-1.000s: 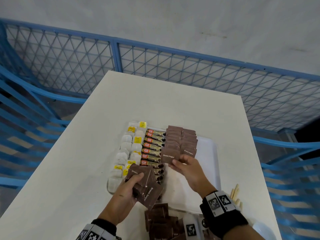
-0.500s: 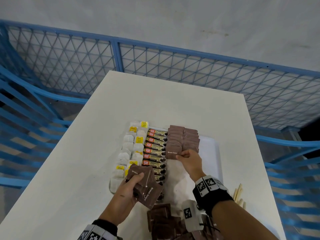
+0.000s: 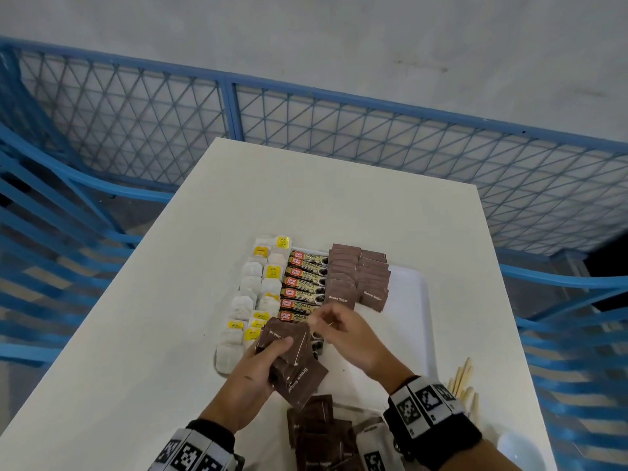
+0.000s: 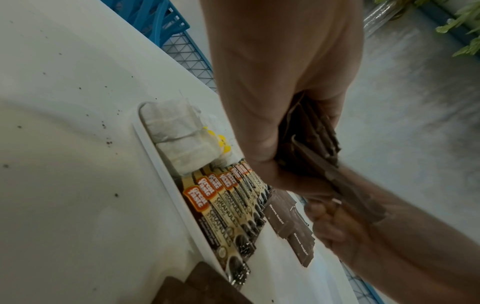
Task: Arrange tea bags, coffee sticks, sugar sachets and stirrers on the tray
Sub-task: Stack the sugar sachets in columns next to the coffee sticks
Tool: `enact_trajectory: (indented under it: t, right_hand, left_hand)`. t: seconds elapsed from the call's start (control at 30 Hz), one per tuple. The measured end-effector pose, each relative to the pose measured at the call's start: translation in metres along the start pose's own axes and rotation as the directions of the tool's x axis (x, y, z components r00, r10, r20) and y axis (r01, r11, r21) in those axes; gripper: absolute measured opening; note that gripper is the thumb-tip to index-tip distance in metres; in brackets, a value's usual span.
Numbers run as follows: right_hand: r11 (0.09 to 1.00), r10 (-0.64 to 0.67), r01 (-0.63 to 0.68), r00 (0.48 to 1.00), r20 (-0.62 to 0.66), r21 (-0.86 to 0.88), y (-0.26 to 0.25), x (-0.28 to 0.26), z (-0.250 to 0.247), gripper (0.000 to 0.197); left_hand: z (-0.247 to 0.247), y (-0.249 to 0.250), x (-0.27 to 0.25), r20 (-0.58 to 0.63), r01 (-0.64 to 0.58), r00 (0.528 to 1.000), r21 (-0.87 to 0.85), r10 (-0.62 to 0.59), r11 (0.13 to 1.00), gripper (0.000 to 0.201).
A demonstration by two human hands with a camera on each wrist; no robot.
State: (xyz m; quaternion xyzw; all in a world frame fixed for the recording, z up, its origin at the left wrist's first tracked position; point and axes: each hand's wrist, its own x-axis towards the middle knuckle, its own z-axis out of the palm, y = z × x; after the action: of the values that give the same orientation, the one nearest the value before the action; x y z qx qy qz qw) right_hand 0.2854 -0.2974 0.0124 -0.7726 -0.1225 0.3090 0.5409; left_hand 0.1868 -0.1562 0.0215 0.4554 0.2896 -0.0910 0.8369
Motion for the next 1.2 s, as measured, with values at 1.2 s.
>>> enact_trajectory:
  t: [1.2]
  right_hand:
    - [0.805,0.202,0.07,0.902,-0.383,0.589,0.049,-0.002,-0.069,0.017]
  left_hand:
    - [0.001,-0.014,0.003,0.142,0.016,0.99,0.057,-0.024,0.998,0.044]
